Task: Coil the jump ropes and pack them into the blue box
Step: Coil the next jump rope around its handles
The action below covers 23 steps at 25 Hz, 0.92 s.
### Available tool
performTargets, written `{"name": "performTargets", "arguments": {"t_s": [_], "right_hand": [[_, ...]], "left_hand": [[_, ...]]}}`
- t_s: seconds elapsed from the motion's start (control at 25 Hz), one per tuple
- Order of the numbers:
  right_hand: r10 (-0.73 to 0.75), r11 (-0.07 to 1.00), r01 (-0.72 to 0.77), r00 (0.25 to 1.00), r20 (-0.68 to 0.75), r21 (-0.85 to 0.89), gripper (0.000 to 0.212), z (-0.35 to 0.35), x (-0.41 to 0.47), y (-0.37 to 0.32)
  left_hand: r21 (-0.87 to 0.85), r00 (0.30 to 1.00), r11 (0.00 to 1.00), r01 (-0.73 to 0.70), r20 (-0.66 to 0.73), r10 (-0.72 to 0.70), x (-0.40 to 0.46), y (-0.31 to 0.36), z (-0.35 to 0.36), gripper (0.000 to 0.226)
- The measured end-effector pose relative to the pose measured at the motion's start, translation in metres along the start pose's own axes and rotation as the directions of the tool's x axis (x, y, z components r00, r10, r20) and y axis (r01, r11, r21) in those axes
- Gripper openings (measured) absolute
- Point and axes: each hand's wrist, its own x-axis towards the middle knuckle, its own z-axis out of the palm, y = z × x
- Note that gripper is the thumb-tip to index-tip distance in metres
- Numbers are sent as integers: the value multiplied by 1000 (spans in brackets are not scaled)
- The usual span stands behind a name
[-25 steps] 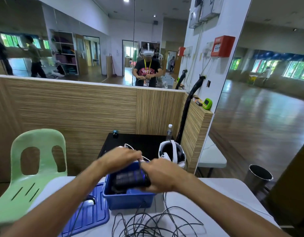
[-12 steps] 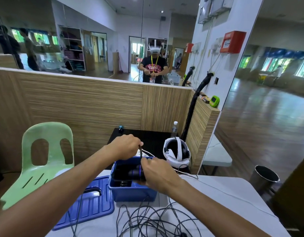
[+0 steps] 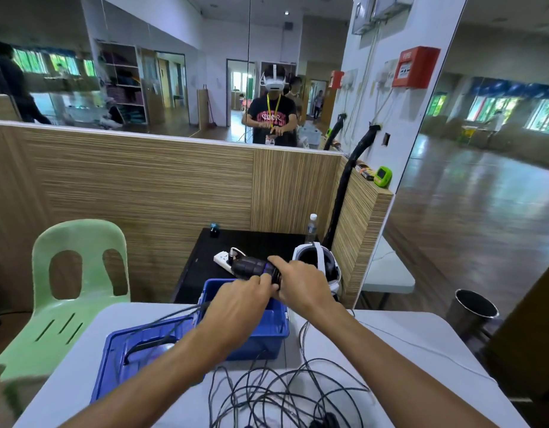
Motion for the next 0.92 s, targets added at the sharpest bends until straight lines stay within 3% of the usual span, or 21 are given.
{"name": "performTargets", "arguments": {"t_s": [0.08, 0.12, 0.16, 0.2, 0.24, 0.28, 0.32, 0.36, 0.4, 0.48, 0.6, 0.68, 0.72, 0.84, 0.92], "right_hand": [[3, 1000, -4, 1000, -28, -17, 57, -2, 1, 2], [3, 1000, -4, 1000, -27, -25, 59, -1, 1, 1], [3, 999, -4, 1000, -27, -34, 60, 0, 0, 0], [2, 999, -3, 999, -34, -47, 60, 2, 1, 0], [-5, 998, 2, 999, -54, -57, 59, 4, 2, 0], [-12, 998, 8, 997, -73, -64, 58, 5, 3, 0], [-17, 998, 11, 996, -82, -69, 59, 5, 4, 1], [-13, 997, 7, 997, -79, -76, 59, 4, 4, 1], [-4, 997, -1, 998, -64, -83, 61, 2, 4, 1], [4, 995, -8, 999, -38, -96, 62, 0, 2, 1], [37, 996, -40, 999, -31, -85, 56, 3, 0, -8], [76, 995, -77, 997, -17, -65, 44, 2, 4, -13], [84, 995, -84, 996, -6, -55, 41, 2, 5, -14], [73, 997, -73, 997, 4, -20, 44, 5, 3, -16], [76, 997, -76, 997, 8, 0, 44, 10, 0, -15]], "left_hand": [[-186, 996, 981, 64, -46, -73, -9, 8, 10, 22], [-356, 986, 928, 113, -75, -149, -12, 11, 18, 13], [-602, 970, 780, 171, -36, -241, -13, 15, 22, 16], [-834, 952, 501, 232, 87, -295, -11, 17, 23, 33], [-938, 931, 187, 291, 232, -282, -8, 16, 25, 45], [-942, 915, -43, 334, 335, -224, -7, 15, 25, 50], [-917, 906, -180, 357, 387, -173, -5, 12, 24, 49], [-903, 904, -232, 361, 400, -151, -5, 11, 23, 45], [-909, 908, -236, 344, 386, -163, -5, 11, 22, 41], [-953, 912, -143, 266, 297, -283, -6, 16, 23, 38], [-973, 878, 209, 97, -15, -478, -9, 23, 32, 37], [-925, 850, 372, 77, -134, -509, -11, 23, 43, 34], [-917, 853, 390, 85, -135, -504, -13, 20, 49, 33], [-946, 891, 305, 111, -41, -453, -23, 16, 66, 27], [-934, 887, 343, 103, -69, -456, -28, 18, 64, 26]]}}
